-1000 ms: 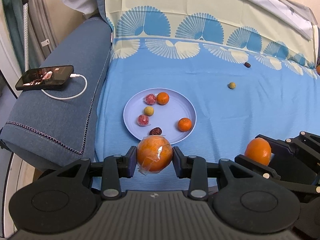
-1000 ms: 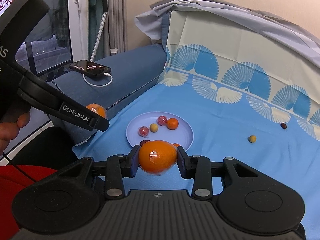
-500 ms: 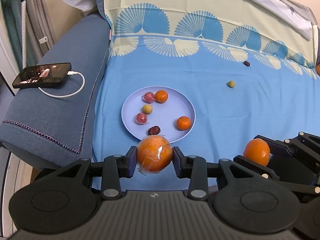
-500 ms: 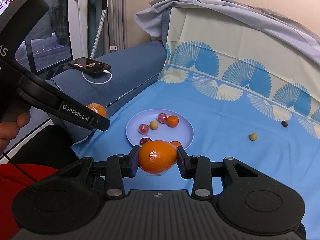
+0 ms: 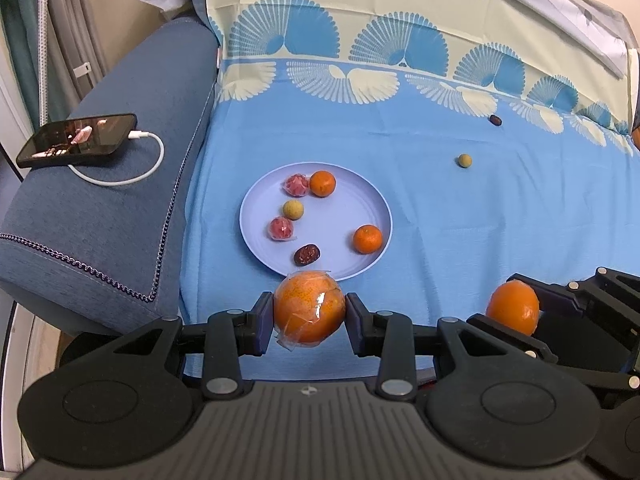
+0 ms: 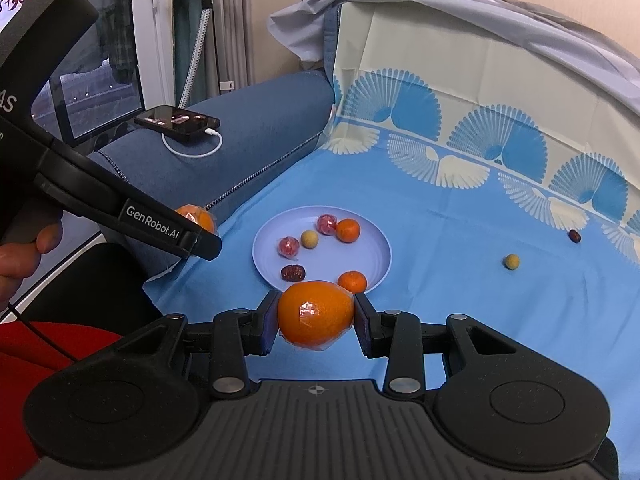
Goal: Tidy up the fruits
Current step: 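Carry both mandarins over the lavender plate with both tools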
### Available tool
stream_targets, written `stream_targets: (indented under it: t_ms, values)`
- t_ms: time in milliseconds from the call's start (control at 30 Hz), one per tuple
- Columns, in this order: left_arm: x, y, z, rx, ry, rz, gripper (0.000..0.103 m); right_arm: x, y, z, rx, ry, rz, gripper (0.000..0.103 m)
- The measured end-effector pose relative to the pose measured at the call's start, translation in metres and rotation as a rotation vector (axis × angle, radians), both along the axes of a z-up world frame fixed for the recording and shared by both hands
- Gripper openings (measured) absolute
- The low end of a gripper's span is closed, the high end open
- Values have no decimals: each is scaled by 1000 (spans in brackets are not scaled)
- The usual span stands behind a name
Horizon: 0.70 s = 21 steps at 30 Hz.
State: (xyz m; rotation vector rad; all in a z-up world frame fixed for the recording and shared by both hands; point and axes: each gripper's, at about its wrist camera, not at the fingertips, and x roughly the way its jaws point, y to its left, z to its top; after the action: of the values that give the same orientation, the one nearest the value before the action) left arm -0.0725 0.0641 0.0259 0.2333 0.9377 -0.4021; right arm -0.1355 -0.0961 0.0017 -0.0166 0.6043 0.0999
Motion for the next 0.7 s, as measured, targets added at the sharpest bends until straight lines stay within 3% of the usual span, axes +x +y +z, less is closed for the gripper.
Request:
stream_targets:
  t_ms: [367, 700]
  values:
    - [26, -1, -12, 10, 13, 30, 41, 23, -3, -13, 1, 43, -13, 40]
    - [79, -11, -25, 18, 46, 60, 41, 71, -13, -25, 14, 86, -14, 40]
